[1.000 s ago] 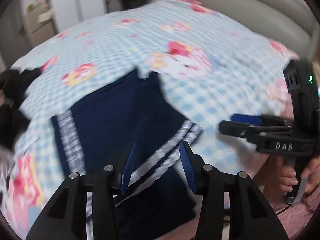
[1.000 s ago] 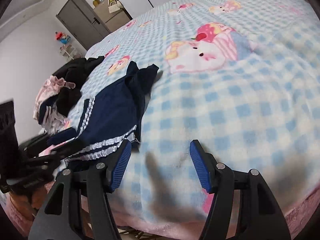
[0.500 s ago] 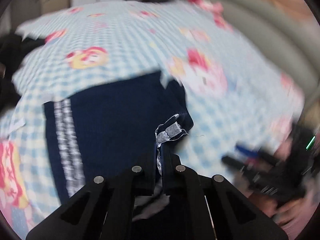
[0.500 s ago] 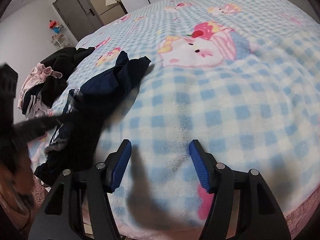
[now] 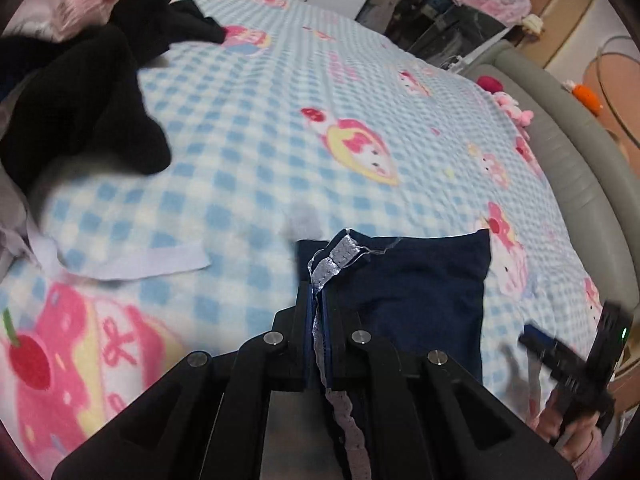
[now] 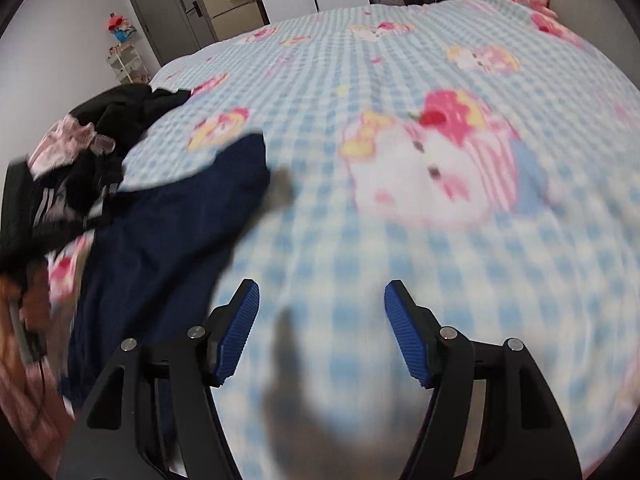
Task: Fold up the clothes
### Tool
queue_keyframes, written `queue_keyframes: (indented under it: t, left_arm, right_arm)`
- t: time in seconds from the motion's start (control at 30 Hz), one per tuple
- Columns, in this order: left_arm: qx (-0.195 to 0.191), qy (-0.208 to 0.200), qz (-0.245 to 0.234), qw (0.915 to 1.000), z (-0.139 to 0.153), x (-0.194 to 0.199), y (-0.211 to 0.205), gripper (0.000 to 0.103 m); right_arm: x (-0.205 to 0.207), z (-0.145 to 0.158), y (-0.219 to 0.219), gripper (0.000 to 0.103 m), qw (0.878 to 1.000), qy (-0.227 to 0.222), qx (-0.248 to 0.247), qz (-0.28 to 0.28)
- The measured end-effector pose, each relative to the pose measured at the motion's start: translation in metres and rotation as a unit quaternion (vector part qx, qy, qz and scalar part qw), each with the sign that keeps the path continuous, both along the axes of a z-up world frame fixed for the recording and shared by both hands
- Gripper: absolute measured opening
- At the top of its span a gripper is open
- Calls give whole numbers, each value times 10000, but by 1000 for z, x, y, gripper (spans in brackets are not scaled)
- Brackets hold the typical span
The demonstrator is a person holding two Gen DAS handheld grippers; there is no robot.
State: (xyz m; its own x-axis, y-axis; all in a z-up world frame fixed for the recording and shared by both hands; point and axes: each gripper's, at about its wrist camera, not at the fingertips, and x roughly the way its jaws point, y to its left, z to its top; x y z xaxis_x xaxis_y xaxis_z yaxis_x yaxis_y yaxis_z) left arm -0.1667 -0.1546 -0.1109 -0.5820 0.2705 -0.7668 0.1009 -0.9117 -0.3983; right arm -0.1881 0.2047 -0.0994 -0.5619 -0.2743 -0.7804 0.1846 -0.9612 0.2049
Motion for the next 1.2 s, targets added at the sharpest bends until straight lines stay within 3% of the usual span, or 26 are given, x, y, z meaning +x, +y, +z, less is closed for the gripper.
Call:
queue_keyframes:
  t: [0.13, 0.23, 0.33, 0.47, 0.7, 0.93, 1.13, 1.2]
  left_arm:
    - [-114, -153, 195, 9996, -3, -1, -14, 5]
    - [-252, -308, 193, 9990, -6, 1, -17, 8]
    - [-451, -44, 309, 9985, 5, 9, -20, 30]
    - [-409, 566, 405, 9967, 25, 14, -21, 32]
    - [-644, 184, -401, 9969, -5, -5, 33, 32]
    - [-854, 49, -700, 9939, -12, -7, 57, 32]
    - [-857, 12, -747, 9935, -14, -8, 61, 32]
    - [-889, -3, -761, 9931, -15, -9, 62, 32]
  right_arm:
    - [-47, 4, -16, 68, 9997, -7, 118, -206]
    - [-85, -7, -32, 67, 9986, -323, 241, -346]
    - [-108, -17, -50, 67, 9983, -509, 181, -199]
    - [-106, -10, -73, 67, 9994, -275, 61, 205]
    - [-77, -2, -115, 67, 9922, 65, 735, 1002]
    - [-84, -4, -144, 67, 9795, 14, 1148, 1653]
    - [-74, 13, -147, 67, 9819, 372, 1190, 1429]
    - [-76, 12, -146, 67, 9822, 304, 1208, 1406]
